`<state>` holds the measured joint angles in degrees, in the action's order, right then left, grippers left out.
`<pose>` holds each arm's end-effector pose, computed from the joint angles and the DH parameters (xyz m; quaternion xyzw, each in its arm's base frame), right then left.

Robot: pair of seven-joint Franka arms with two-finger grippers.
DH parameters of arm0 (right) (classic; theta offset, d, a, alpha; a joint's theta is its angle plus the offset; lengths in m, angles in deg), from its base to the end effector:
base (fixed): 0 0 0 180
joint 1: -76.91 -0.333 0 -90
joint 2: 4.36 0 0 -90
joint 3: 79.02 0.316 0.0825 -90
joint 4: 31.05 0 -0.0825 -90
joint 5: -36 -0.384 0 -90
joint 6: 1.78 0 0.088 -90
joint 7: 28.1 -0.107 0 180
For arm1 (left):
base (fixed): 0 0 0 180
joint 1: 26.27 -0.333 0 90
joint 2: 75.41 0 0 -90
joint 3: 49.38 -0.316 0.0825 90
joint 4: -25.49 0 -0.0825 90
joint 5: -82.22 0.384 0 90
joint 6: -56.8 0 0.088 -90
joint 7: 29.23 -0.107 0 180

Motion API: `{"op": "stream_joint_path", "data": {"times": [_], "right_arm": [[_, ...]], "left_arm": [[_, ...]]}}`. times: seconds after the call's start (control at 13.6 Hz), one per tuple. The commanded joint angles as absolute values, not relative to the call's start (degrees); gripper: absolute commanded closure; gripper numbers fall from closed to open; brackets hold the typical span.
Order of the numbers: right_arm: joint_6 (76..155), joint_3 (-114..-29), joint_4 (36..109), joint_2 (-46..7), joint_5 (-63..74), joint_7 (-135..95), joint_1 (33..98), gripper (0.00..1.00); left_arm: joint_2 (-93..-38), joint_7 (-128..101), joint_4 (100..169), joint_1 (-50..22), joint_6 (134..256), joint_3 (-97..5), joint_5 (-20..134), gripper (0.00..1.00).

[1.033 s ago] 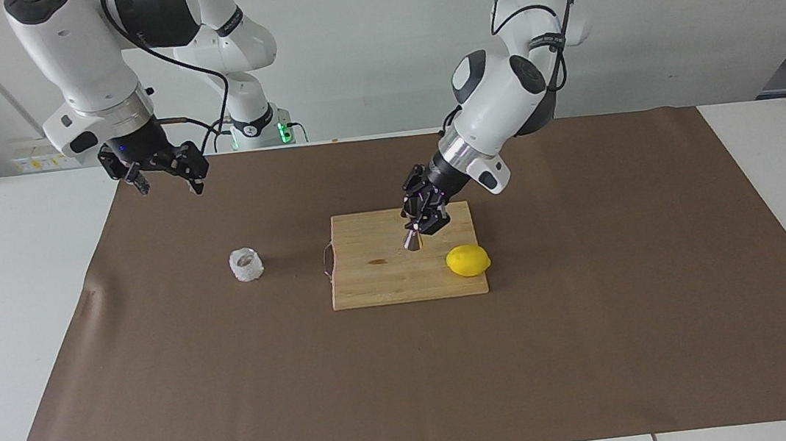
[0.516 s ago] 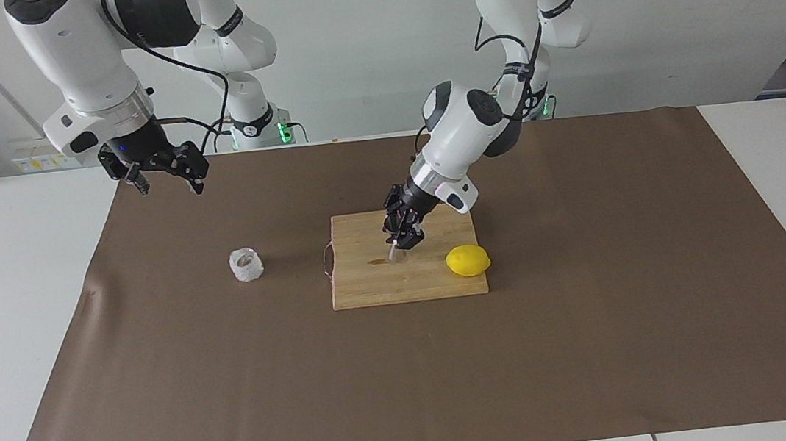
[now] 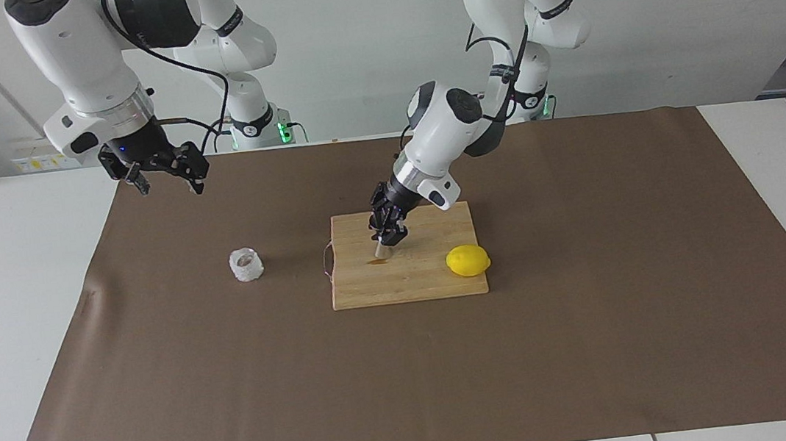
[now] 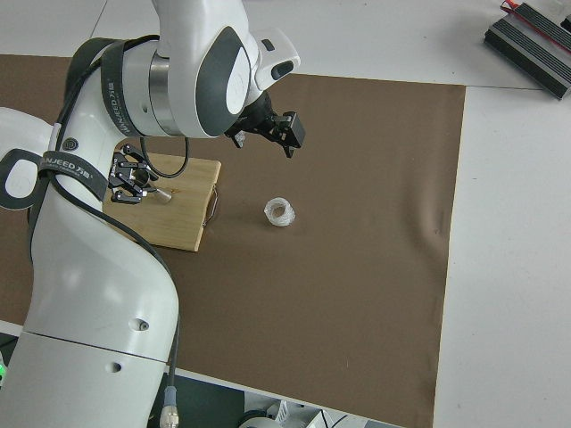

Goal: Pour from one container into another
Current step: 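Lower the steel cup onto the board center and open the left gripper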

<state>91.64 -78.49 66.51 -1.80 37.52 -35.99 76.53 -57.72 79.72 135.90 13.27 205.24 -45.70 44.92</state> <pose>0.5430 0.0060 0.5917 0.9980 -0.0599 -0.0127 0.0145 0.4796 -0.4314 0.3643 0.6501 0.7077 -0.1754 0.2140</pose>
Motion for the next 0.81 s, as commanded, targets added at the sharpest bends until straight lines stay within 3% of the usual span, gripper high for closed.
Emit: {"op": "stream_joint_path", "data": {"times": [0.0,0.07,0.15,0.22,0.44,0.74], "right_arm": [[91.39,-78.32,67.74,-0.59,37.32,-37.24,76.91,0.00],[91.47,-78.32,67.65,-0.59,37.32,-37.33,76.91,0.00],[91.47,-78.32,67.74,-0.59,37.32,-37.33,76.82,0.00],[91.56,-78.32,67.65,-0.59,37.32,-37.33,76.91,0.00],[91.74,-78.32,67.65,-0.59,37.32,-36.81,76.91,0.00],[92.18,-78.32,67.74,-0.67,37.32,-36.63,76.73,0.00]], "left_arm": [[-57.22,80.29,135.97,14.52,207.01,-46.48,44.52,0.69],[-57.22,80.02,135.97,14.52,207.01,-46.48,44.61,0.49],[-57.13,79.94,135.54,14.43,206.83,-46.48,44.78,0.18],[-56.87,80.02,134.92,13.99,206.05,-46.48,44.96,0.00],[-58.62,80.20,133.51,13.03,201.23,-47.01,45.57,0.00],[-65.38,79.50,133.51,6.71,191.99,-47.10,49.25,0.00]]}}
